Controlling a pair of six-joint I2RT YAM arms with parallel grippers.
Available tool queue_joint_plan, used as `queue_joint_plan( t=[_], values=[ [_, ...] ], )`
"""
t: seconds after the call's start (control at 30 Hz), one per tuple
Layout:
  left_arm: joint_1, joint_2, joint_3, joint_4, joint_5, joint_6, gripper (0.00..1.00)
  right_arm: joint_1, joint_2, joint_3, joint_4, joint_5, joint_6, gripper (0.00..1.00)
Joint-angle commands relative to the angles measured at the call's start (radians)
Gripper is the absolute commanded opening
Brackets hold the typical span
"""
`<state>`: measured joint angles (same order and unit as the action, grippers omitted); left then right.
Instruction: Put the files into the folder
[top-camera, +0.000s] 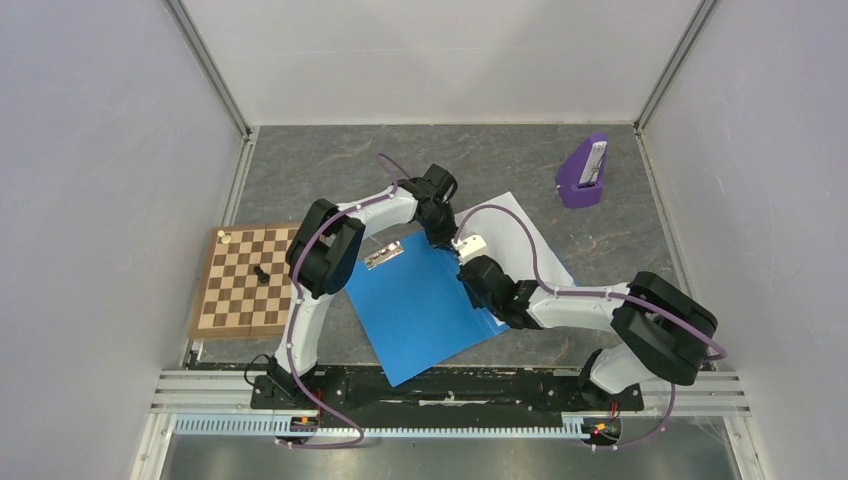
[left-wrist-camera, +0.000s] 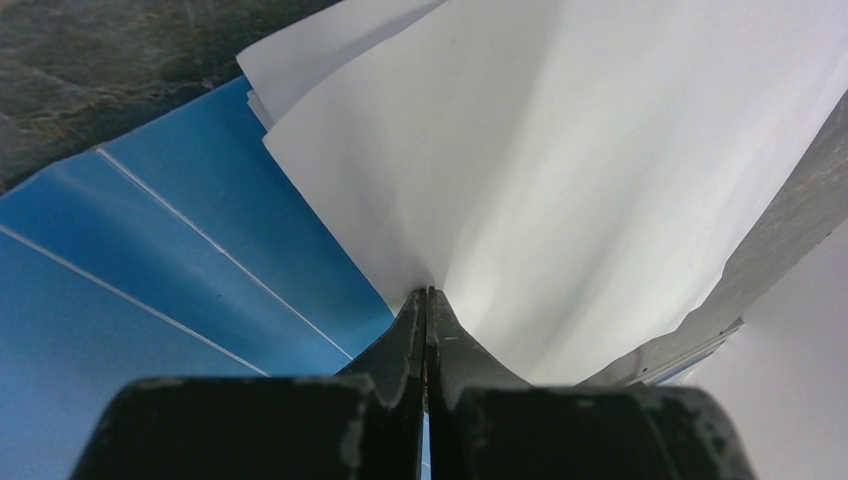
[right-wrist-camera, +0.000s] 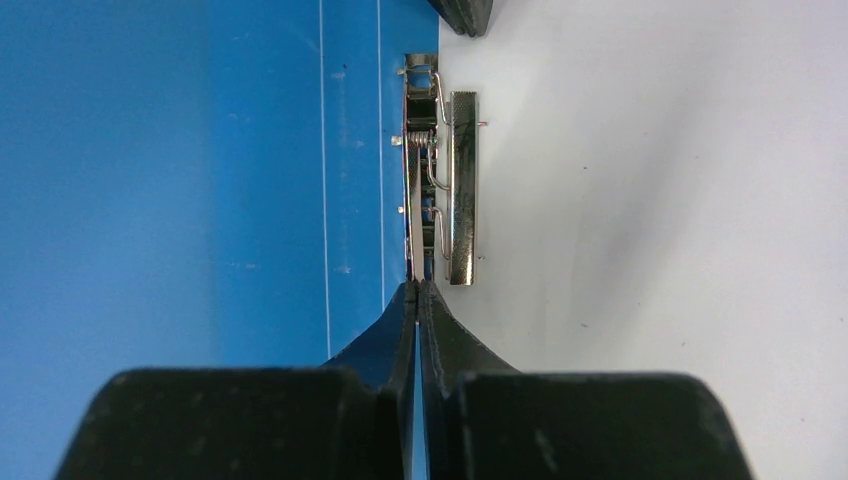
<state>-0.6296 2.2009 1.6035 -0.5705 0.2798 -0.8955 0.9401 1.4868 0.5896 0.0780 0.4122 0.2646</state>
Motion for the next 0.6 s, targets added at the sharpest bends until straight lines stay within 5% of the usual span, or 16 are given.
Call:
queue_joint_plan(
  t=[0.0, 0.27, 0.57],
  values=[
    [0.007, 0.107, -0.063, -0.059, -0.143, 0.059, 0.02, -0.055, 0.03, -0.08, -0.129, -0.163, -0.003, 0.0],
    [0.007, 0.109, -0.077, -0.041, -0.134, 0.043, 0.02, -0.168, -0.013, -0.145, -0.045, -0.389, -0.002, 0.0],
    [0.007, 0.109, -0.08, -0.038, -0.135, 0.04, 0.02, -0.195, -0.04, -0.133, -0.033, -0.446, 0.015, 0.0]
  ],
)
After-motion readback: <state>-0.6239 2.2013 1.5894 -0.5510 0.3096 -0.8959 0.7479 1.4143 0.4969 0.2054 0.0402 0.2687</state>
